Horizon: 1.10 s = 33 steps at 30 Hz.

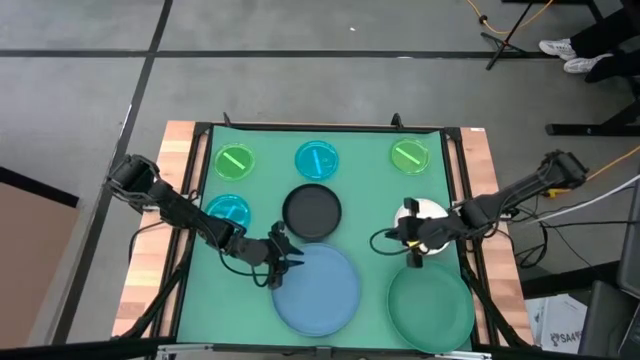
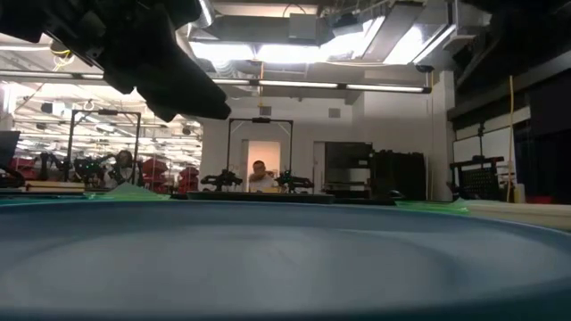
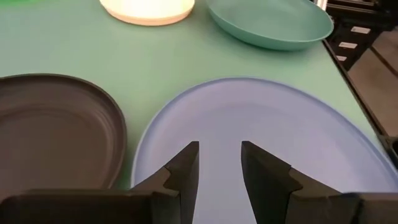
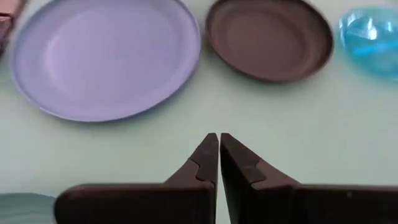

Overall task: Stack plastic plates
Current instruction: Stack the dark green plate on top of the blue plate

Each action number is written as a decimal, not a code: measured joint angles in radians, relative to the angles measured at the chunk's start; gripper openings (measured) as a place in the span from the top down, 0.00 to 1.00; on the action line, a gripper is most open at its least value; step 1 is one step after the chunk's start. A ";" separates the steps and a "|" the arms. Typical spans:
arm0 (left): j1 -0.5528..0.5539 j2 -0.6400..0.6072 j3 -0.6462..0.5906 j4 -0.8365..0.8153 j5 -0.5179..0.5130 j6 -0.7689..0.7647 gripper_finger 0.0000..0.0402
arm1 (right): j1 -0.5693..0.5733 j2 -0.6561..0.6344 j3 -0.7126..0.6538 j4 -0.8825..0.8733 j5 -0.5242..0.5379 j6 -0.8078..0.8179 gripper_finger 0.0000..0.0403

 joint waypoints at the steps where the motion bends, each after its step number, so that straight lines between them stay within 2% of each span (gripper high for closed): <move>1: 0.000 0.000 0.000 0.000 0.006 0.000 0.72 | 0.000 0.014 0.000 -0.012 -0.004 0.036 0.96; 6: -0.001 0.000 0.000 -0.001 0.012 -0.002 0.72 | 0.000 0.068 0.000 -0.101 -0.106 0.163 0.81; 12: -0.001 0.000 0.000 -0.004 0.051 -0.022 0.72 | 0.001 0.123 0.000 -0.125 -0.394 0.228 0.58; 15: -0.001 0.000 0.000 -0.005 0.056 -0.025 0.72 | 0.001 0.147 0.000 -0.127 -0.454 0.227 0.51; 20: -0.001 0.000 0.000 -0.014 0.056 -0.025 0.72 | 0.000 0.201 0.000 -0.132 -0.453 0.193 0.49; 27: -0.001 0.000 0.000 -0.013 0.056 -0.027 0.72 | 0.000 0.290 -0.001 -0.173 -0.484 0.119 0.54; 33: 0.000 0.000 0.000 -0.012 0.056 -0.026 0.72 | 0.000 0.298 -0.001 -0.171 -0.499 0.097 0.58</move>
